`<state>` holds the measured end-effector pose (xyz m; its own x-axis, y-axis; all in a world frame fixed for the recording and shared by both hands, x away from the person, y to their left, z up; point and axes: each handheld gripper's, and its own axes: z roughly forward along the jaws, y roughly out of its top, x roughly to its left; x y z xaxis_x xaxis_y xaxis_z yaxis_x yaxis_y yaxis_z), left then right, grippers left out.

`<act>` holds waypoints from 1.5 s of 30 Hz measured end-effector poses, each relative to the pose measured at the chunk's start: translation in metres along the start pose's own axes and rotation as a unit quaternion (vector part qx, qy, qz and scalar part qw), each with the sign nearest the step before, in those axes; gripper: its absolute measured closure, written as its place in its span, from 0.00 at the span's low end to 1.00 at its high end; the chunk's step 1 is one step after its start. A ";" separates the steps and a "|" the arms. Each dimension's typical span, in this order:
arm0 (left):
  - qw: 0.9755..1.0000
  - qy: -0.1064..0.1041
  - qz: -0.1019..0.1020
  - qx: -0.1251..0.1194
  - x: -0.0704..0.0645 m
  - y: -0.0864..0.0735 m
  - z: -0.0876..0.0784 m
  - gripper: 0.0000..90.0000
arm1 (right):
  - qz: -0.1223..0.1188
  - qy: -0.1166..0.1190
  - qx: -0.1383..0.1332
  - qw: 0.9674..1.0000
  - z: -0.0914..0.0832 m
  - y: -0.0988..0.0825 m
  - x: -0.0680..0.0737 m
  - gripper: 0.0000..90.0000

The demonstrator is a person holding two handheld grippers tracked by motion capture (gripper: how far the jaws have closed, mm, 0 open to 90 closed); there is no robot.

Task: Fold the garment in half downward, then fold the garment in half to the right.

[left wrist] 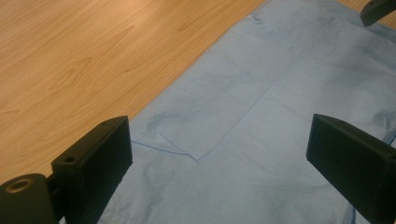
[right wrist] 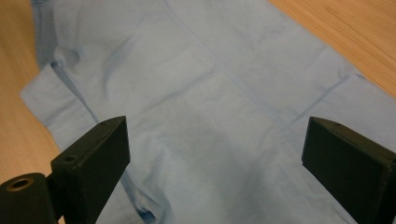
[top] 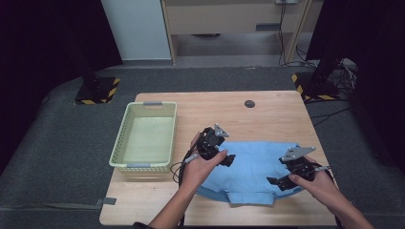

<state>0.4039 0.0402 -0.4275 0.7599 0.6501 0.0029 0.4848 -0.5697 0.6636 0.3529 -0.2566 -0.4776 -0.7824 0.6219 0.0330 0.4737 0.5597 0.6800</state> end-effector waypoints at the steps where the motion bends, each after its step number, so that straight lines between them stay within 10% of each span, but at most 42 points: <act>1: 1.000 0.000 0.000 0.000 0.000 0.000 0.000 0.07 | 0.000 0.000 0.000 1.000 0.000 0.000 0.000 0.09; 26: 0.999 0.011 -0.037 0.001 0.028 0.025 0.000 0.06 | -0.069 0.052 0.010 0.996 0.037 0.051 0.052 0.11; 45: 0.997 0.050 -0.057 -0.006 0.032 0.008 0.008 0.12 | -0.090 0.088 0.014 0.992 0.076 0.063 0.105 0.15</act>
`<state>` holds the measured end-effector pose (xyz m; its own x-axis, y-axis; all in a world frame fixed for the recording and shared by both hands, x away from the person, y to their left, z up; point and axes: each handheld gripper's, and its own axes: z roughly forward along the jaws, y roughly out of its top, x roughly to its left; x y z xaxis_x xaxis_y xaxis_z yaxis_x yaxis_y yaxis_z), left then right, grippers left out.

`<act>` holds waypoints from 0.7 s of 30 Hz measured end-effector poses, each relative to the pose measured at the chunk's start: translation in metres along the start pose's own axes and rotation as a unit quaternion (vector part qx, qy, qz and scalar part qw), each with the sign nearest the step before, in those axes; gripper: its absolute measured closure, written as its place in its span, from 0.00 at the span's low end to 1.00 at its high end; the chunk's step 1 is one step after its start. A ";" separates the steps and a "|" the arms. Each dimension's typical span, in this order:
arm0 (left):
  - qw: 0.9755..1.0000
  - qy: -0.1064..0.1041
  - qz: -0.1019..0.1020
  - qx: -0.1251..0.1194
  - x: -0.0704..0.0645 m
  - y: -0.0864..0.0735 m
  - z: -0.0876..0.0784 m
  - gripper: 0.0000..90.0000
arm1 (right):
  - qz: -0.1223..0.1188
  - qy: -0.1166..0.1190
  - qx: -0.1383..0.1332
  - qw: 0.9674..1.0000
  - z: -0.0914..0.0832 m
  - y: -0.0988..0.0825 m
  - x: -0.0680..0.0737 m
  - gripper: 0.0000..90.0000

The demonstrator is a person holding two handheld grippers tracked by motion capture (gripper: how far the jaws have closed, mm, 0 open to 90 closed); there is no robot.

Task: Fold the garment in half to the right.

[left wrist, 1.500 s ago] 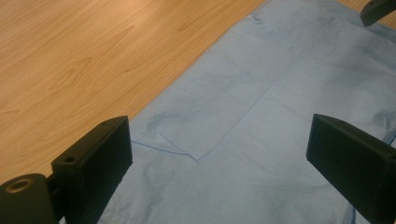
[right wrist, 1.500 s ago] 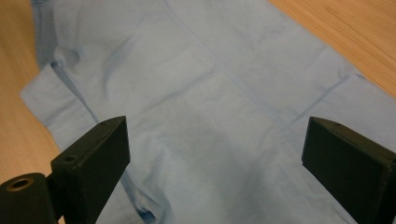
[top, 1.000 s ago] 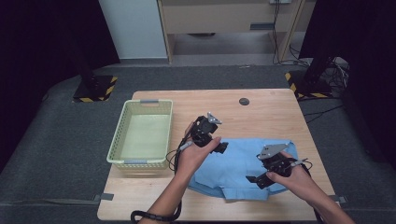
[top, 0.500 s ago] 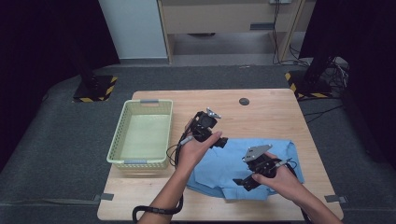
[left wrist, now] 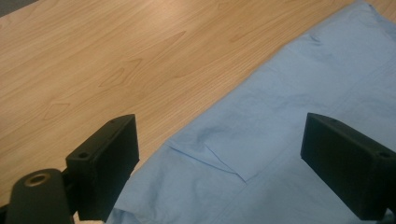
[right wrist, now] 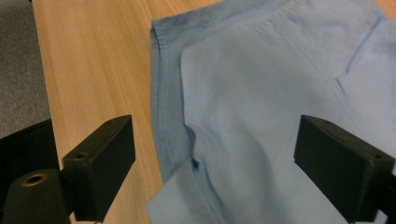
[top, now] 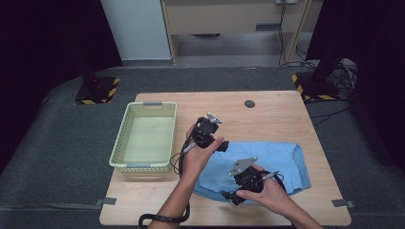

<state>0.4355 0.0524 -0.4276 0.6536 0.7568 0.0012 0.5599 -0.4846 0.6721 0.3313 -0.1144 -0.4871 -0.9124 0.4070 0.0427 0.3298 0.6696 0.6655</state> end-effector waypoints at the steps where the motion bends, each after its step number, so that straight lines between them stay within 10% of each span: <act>1: 1.000 0.003 0.002 -0.002 0.000 -0.001 0.000 0.13 | -0.004 -0.001 -0.001 1.000 0.003 0.001 0.003 0.17; 11: 1.000 0.021 0.003 0.000 -0.002 -0.016 0.008 0.20 | -0.019 0.003 -0.011 1.000 0.032 0.009 0.022 0.43; 21: 1.000 0.022 -0.010 0.010 0.003 -0.032 0.015 0.20 | -0.015 0.000 -0.019 1.000 0.060 0.018 0.029 0.40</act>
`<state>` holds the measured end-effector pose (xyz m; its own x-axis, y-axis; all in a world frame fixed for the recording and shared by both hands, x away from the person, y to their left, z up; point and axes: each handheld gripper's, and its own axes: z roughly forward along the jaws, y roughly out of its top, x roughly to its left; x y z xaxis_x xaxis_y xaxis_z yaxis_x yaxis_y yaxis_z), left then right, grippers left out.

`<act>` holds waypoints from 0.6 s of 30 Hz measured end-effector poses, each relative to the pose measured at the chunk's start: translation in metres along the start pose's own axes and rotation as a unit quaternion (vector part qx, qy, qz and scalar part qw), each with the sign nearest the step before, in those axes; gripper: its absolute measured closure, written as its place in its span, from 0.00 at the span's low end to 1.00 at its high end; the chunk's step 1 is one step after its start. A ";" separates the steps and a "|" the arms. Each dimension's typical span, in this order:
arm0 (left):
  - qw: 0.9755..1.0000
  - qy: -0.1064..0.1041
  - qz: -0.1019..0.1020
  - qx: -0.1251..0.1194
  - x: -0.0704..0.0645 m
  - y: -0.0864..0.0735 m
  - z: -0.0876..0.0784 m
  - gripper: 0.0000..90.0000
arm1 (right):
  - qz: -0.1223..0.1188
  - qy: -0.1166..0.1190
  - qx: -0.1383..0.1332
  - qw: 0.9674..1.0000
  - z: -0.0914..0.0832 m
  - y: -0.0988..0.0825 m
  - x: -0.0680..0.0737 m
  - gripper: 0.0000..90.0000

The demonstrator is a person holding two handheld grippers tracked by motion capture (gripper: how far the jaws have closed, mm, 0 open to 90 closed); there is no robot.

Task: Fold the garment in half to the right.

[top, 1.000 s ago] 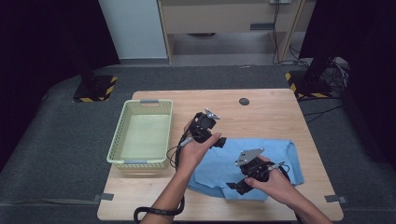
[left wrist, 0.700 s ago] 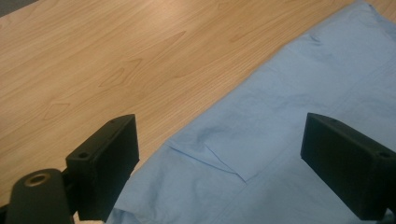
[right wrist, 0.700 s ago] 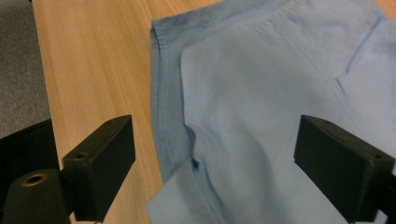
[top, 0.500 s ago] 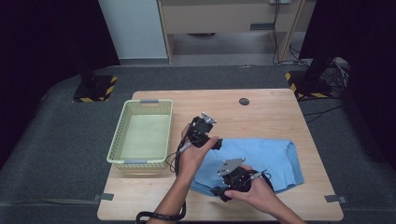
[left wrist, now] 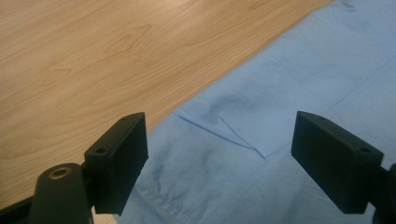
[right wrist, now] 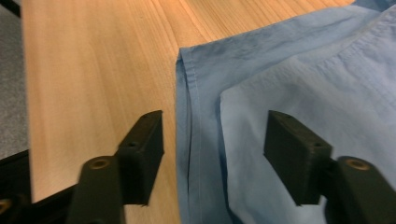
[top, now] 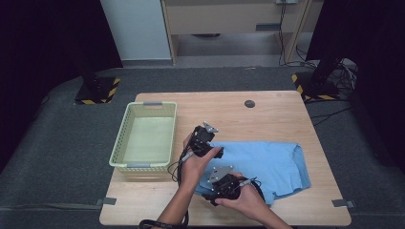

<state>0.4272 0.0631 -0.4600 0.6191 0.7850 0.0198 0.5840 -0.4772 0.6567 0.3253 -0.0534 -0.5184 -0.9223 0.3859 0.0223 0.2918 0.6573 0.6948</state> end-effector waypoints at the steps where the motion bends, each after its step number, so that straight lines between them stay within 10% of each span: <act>1: 1.000 -0.001 -0.002 0.001 0.001 -0.001 0.000 0.20 | -0.002 -0.003 0.002 1.000 0.003 0.000 0.000 0.36; 18: 1.000 -0.007 -0.021 -0.013 0.011 -0.008 -0.009 0.18 | 0.008 -0.033 0.005 0.999 0.034 0.012 0.007 0.33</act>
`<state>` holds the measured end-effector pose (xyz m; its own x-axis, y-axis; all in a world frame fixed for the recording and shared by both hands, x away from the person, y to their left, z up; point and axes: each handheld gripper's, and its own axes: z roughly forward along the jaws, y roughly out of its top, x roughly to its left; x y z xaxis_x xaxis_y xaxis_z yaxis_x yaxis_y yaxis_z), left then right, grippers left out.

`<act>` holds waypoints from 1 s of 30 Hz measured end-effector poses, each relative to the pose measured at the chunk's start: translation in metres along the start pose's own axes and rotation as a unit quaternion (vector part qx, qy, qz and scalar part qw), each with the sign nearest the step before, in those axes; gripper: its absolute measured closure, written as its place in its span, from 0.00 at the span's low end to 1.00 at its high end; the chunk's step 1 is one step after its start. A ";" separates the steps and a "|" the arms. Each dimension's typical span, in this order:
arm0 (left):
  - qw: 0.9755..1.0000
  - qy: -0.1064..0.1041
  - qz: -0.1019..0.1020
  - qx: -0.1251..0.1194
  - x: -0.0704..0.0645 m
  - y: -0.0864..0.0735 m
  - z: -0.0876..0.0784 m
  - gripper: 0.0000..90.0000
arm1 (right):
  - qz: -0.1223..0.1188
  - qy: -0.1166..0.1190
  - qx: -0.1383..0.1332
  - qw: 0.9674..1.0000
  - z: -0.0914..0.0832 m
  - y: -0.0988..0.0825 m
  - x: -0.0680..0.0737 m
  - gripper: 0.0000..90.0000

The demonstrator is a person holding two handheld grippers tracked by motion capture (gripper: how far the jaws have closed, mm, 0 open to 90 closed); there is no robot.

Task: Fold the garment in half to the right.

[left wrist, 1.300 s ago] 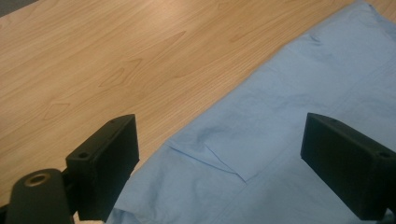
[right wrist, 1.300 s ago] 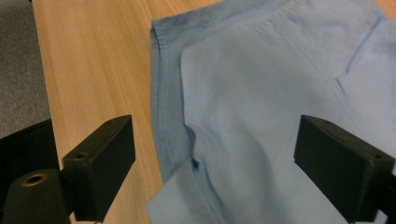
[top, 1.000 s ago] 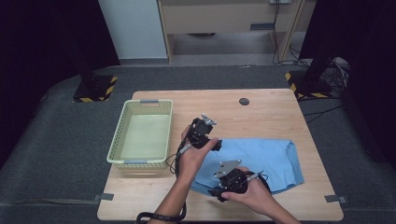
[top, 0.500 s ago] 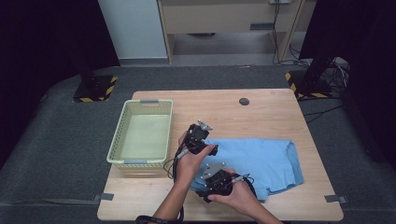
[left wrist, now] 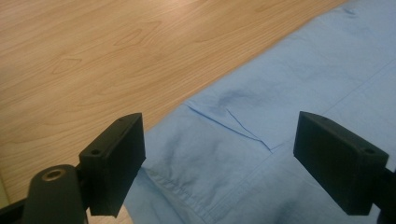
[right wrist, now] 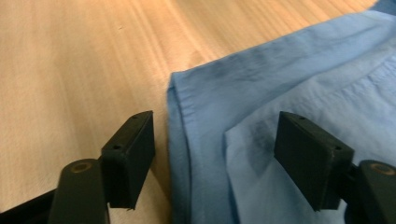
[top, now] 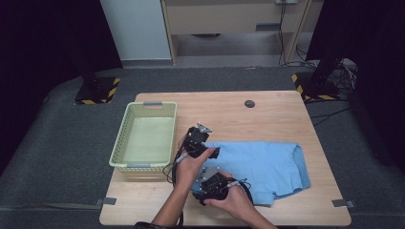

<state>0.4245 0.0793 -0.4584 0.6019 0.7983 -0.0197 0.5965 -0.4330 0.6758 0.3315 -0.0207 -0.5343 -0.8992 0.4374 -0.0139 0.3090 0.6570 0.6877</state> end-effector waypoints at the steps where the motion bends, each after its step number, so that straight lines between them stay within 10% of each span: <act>1: 1.000 0.001 -0.001 -0.001 0.001 0.000 -0.001 0.18 | 0.000 0.000 0.000 1.000 0.000 0.000 0.000 0.33; 18: 1.000 -0.010 0.004 -0.014 -0.006 0.003 0.000 0.18 | 0.020 -0.030 -0.011 0.999 -0.005 -0.003 -0.014 0.95; 30: 1.000 -0.006 0.019 -0.024 -0.019 0.001 0.014 0.15 | 0.025 -0.051 -0.008 0.998 -0.014 -0.012 -0.020 0.96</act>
<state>0.4210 0.0583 -0.4679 0.6299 0.7766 -0.0024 0.5470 -0.4415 0.7112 0.3416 -0.0464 -0.5322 -0.8464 0.5300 -0.0525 0.3465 0.6228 0.7015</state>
